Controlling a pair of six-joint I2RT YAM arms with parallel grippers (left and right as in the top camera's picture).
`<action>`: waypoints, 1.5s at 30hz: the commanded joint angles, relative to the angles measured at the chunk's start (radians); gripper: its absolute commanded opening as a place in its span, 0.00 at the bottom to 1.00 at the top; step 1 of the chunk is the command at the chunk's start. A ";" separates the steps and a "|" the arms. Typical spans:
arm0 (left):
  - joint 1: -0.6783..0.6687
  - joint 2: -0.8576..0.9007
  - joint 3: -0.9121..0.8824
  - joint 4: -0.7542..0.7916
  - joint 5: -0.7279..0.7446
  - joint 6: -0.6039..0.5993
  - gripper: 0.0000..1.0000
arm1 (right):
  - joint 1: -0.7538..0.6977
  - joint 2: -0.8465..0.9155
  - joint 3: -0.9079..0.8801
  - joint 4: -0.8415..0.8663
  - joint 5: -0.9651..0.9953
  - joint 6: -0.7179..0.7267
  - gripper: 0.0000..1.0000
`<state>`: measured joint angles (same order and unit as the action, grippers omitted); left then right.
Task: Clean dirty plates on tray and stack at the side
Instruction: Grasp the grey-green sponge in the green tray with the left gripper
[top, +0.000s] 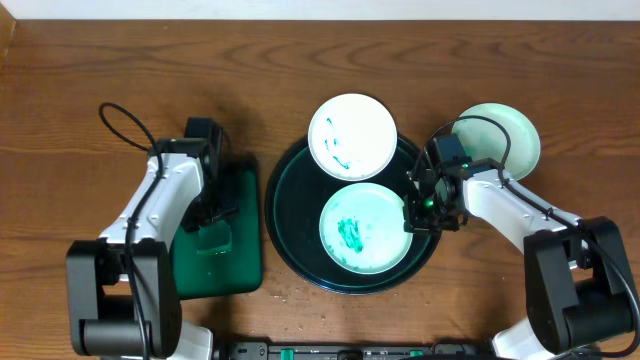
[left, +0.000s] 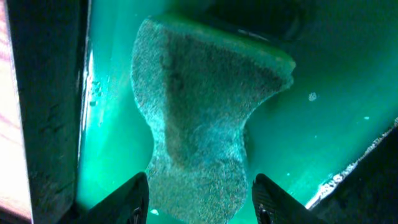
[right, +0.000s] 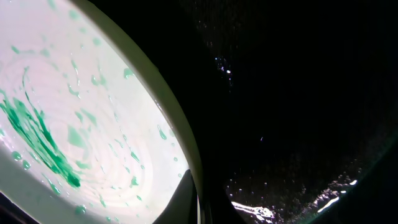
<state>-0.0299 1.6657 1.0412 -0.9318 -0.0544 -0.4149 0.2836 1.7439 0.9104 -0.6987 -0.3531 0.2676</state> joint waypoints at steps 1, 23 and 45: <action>0.009 0.015 -0.020 0.019 -0.005 0.026 0.54 | 0.018 0.074 -0.027 0.020 0.049 -0.003 0.01; 0.109 0.014 -0.121 0.203 0.139 0.130 0.07 | 0.018 0.074 -0.027 0.008 0.049 -0.014 0.01; -0.264 -0.510 -0.106 0.224 -0.564 -0.045 0.07 | 0.017 0.074 -0.027 0.011 0.049 -0.022 0.01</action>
<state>-0.2569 1.2018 0.9298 -0.7101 -0.4019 -0.3939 0.2836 1.7473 0.9154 -0.7059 -0.3531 0.2626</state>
